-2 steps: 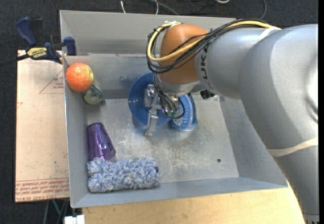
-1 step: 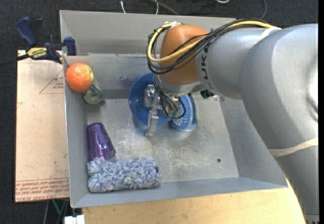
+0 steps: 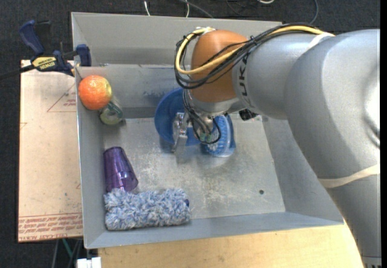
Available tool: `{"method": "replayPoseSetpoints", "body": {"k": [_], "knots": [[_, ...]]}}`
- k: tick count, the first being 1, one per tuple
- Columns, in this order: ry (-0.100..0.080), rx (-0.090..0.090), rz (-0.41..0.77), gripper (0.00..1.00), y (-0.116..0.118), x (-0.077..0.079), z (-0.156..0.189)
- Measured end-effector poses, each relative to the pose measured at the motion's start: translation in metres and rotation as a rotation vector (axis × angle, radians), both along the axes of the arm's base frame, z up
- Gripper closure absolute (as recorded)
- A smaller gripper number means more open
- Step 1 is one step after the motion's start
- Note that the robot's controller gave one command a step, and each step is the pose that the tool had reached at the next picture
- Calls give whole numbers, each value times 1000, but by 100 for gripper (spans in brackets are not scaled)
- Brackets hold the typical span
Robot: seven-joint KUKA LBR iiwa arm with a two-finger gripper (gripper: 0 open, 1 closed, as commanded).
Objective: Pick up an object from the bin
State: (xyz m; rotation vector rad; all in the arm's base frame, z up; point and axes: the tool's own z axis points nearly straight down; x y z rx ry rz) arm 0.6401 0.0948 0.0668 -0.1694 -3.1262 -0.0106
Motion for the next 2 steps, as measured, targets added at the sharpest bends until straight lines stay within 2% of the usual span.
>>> {"method": "replayPoseSetpoints", "body": {"k": [1,2], "knots": [[0,0,-1,100,0,0,0],[10,0,0,100,0,-3,38]]}}
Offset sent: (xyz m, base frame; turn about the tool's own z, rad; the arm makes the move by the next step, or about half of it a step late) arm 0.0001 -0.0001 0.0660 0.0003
